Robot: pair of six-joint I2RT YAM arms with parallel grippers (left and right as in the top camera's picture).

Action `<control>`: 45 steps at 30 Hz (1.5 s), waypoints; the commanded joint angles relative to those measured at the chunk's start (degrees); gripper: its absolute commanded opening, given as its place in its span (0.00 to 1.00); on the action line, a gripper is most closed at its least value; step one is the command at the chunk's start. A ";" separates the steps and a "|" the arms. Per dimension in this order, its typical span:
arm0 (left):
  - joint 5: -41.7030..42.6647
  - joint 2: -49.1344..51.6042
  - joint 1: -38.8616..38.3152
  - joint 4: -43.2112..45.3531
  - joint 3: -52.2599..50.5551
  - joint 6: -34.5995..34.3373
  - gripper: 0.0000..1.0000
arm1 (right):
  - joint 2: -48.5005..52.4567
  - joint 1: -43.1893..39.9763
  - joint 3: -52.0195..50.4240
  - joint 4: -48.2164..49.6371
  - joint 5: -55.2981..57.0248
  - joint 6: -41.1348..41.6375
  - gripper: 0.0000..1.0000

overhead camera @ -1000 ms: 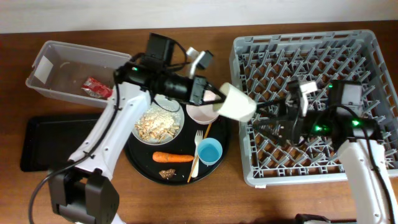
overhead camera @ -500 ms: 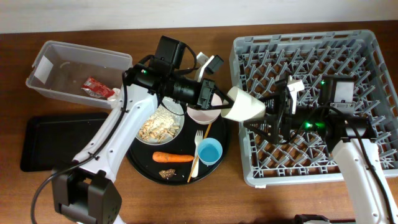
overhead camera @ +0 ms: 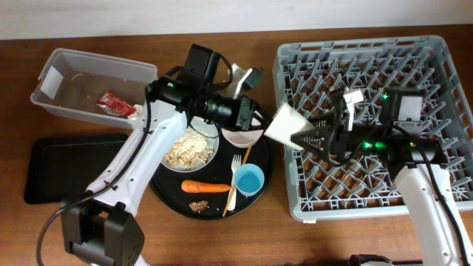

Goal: Sort waste into correct bins and load items into the dishwasher rack
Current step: 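Hand the white cup to the right gripper over the rack, then place the white cup upside down in the rack with the right gripper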

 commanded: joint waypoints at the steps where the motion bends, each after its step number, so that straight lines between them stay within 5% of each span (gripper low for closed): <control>1: -32.04 -0.24 3.43 -8.33 0.31 0.48 0.37 | -0.13 0.20 4.13 -8.22 18.60 5.16 0.50; 4: -53.16 -0.24 8.61 -16.83 0.31 0.44 0.38 | -0.11 -1.75 18.47 -28.74 39.12 6.45 0.50; 9: -56.76 -0.24 14.56 -20.11 0.31 0.44 0.37 | 0.55 -18.60 30.71 -42.18 51.19 6.47 0.50; 14: -56.74 -0.24 15.34 -20.50 0.31 0.44 0.37 | 14.67 -34.62 34.18 -43.23 59.91 12.92 0.50; 20: -56.70 -0.24 15.34 -20.74 0.31 0.44 0.37 | 29.62 -40.79 36.17 -41.57 62.34 16.11 0.50; 26: -56.72 -0.24 15.34 -21.18 0.31 0.46 0.37 | 29.79 -41.70 36.17 -40.04 65.13 18.64 0.51; 31: -56.74 -0.24 15.34 -21.40 0.31 0.46 0.37 | 29.66 -41.70 39.98 -41.64 53.68 16.65 0.49; 42: -56.74 -0.24 15.34 -21.55 0.31 0.46 0.37 | 34.97 -41.75 42.84 -41.31 63.36 16.92 0.51; 43: -56.74 -0.24 15.34 -21.57 0.31 0.46 0.37 | 35.32 -41.75 42.84 -41.31 63.36 16.92 0.59; 45: -56.74 -0.24 15.34 -21.57 0.31 0.46 0.37 | 36.20 -41.75 42.84 -41.33 63.34 16.92 0.99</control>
